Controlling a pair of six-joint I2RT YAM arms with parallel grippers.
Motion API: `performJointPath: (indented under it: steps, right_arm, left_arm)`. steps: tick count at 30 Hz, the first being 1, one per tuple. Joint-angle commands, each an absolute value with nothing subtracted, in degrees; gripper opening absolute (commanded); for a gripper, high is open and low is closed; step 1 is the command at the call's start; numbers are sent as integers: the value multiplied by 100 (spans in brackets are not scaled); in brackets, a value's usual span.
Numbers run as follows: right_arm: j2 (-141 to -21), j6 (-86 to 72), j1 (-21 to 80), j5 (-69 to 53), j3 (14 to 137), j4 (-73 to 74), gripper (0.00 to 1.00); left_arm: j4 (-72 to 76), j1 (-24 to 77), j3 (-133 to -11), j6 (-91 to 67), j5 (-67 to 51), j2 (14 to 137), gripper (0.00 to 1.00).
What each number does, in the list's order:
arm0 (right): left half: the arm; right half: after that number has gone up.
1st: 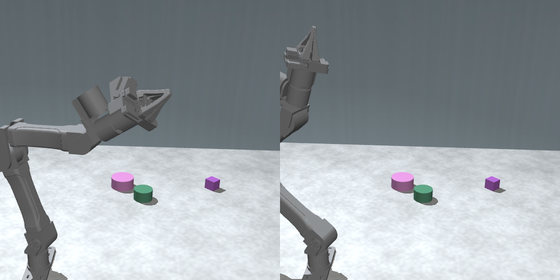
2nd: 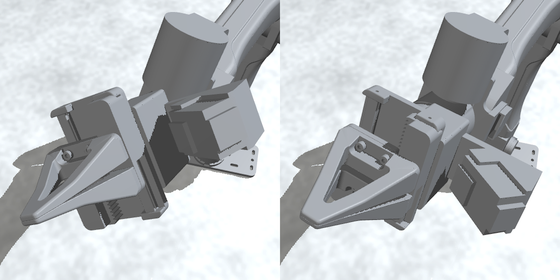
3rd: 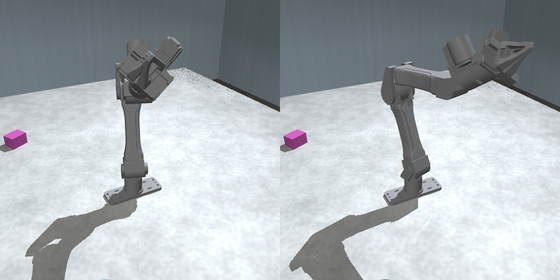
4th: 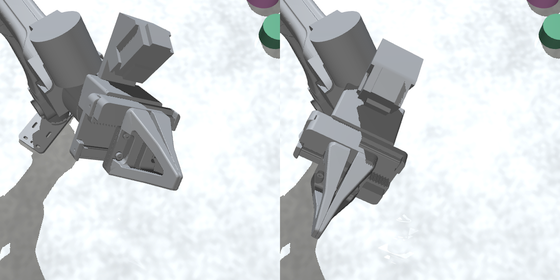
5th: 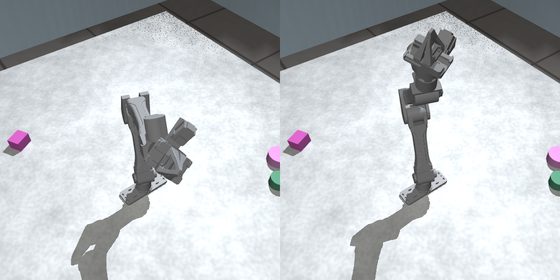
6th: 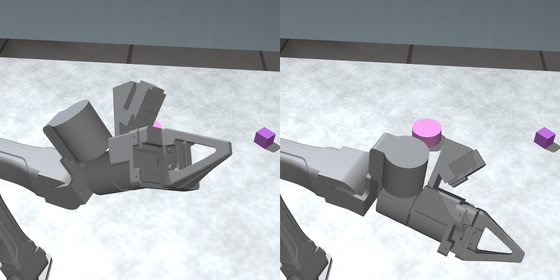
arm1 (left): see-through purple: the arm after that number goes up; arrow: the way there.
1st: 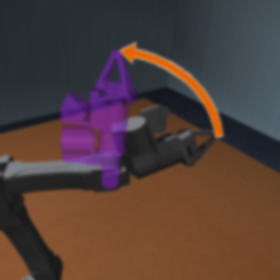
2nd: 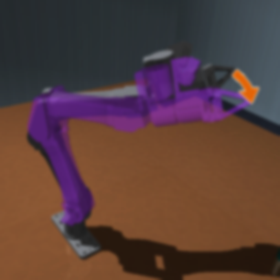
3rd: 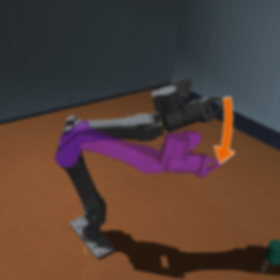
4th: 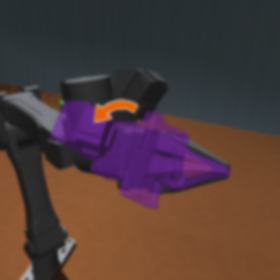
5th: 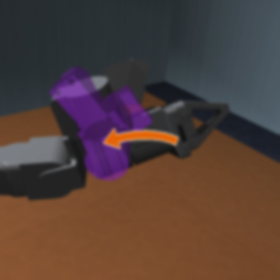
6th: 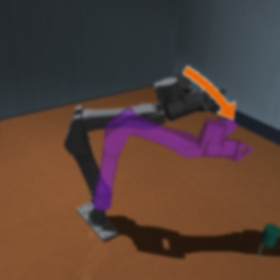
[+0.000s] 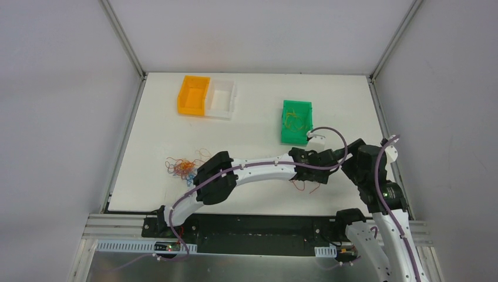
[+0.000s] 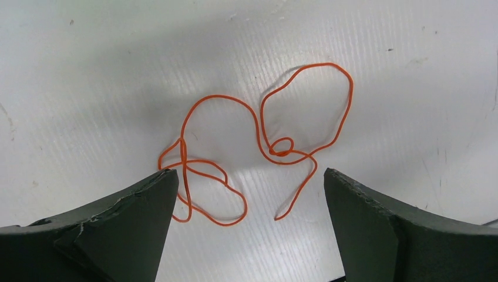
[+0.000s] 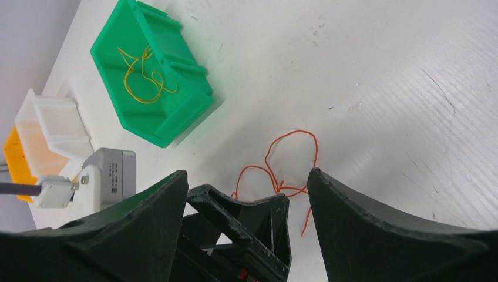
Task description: Untangle the cables
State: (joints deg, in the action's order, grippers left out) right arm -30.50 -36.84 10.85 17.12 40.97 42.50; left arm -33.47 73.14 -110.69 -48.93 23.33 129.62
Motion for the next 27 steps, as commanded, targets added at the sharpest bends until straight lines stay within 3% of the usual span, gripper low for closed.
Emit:
performJointPath:
  steps: [1, 9, 15, 27]
  right_arm:
    - [-2885, -3623, 1081, 1850, 4358, 4355, 78]
    - [-2273, -3676, 1081, 2100, 4460, 4375, 77]
    - [-1962, -3662, 1081, 2523, 4681, 4561, 77]
    - [-1921, -3347, 1092, 3525, 5342, 4487, 77]
  left_arm:
    - [-3587, 7313, -11394, -4841, 2397, 13287, 99]
    - [-3697, 7304, -11835, -4746, 2589, 13887, 99]
    - [-3823, 7295, -11748, -4788, 2726, 14102, 84]
    - [-3823, 7217, -11626, -4705, 2667, 14532, 79]
